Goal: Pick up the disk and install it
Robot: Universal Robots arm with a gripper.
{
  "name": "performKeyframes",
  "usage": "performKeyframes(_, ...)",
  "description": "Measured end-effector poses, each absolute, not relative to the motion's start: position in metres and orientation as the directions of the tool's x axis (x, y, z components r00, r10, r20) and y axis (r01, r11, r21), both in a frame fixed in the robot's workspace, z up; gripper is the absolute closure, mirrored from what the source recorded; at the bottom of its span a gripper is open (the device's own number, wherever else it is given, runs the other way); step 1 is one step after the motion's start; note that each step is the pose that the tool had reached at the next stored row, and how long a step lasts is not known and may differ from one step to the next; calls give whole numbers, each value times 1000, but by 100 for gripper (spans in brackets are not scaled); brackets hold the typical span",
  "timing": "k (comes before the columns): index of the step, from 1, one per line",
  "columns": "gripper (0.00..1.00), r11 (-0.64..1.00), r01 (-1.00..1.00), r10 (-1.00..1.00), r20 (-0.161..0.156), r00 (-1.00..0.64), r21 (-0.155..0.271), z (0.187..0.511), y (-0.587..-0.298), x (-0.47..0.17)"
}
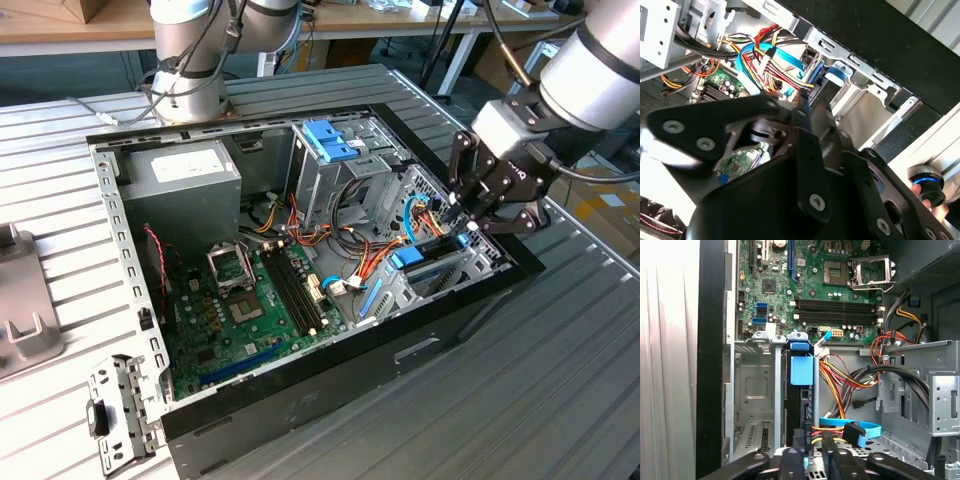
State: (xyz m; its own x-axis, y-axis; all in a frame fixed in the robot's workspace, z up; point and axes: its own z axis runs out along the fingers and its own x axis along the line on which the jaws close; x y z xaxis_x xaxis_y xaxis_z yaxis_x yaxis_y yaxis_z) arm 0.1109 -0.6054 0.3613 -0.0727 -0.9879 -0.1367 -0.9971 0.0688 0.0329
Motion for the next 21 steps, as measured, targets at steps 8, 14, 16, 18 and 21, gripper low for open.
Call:
performKeyframes(8,89,69,-994,-988,-136,-79,79,358,-605,137)
performKeyframes(14,89,69,-993,-988,-135,-81,93,358,-605,146)
performKeyframes(16,89,69,-993,-988,-135,-81,93,358,-605,146)
performKeyframes(18,89,69,-993,-988,-135,-81,93,358,-605,146)
performKeyframes(21,89,69,-993,-988,-135,-81,93,358,-605,146)
